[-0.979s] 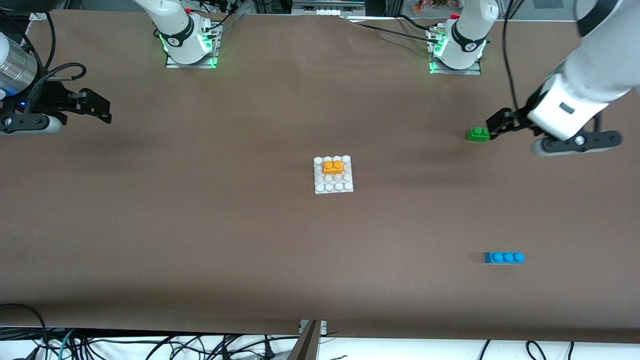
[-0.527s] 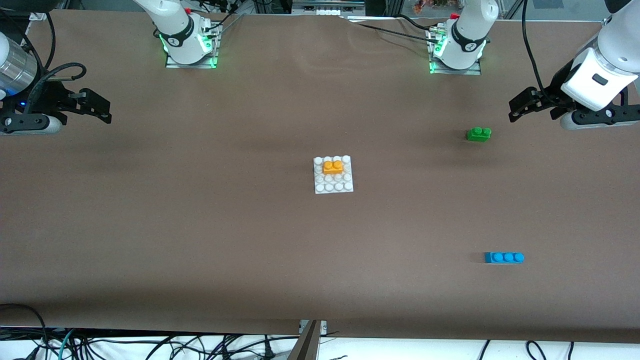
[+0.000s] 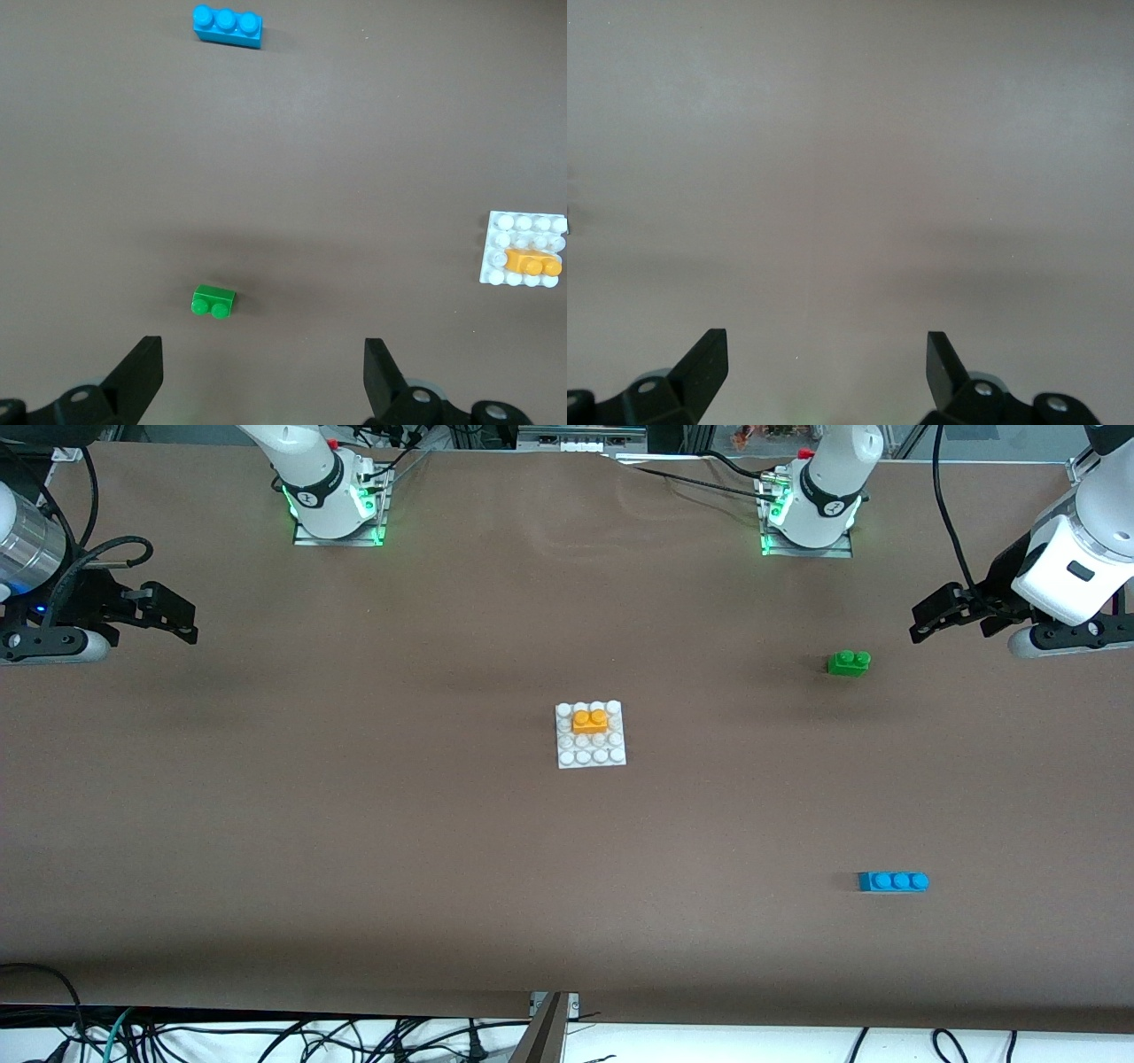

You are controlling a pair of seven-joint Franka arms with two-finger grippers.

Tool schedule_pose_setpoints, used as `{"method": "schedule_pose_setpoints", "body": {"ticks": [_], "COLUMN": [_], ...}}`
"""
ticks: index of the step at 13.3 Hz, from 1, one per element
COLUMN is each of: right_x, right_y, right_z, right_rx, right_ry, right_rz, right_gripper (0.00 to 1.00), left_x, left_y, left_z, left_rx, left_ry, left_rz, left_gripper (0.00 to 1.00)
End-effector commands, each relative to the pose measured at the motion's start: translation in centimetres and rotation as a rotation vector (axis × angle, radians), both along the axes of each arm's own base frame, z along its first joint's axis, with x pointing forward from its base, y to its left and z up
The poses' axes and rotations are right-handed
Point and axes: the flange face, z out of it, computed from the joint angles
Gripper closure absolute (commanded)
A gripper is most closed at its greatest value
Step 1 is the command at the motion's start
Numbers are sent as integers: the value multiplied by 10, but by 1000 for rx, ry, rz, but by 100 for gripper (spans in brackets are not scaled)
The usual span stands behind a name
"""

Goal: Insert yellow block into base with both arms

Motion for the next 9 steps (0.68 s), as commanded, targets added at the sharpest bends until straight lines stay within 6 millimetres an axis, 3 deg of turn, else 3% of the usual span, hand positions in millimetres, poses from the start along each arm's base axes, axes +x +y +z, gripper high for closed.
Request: {"method": "schedule_pose_setpoints", "body": {"ticks": [1,4,9], "right_x": [1,1,1], "right_y": [-1,-1,-1], "right_z": [4,4,4], "right_rx": [18,18,18], "right_ry": [-2,-2,-3], "right_rz": [12,12,12], "right_gripper": [1,1,1], "left_x": [-1,2,5], "left_y": [-1,1,-6], "left_z": [7,17,35], "left_rx": [6,27,56], "left_ry": [-1,-9,10], "left_rz": [-37,-151,-181], "left_gripper": [0,0,0]}}
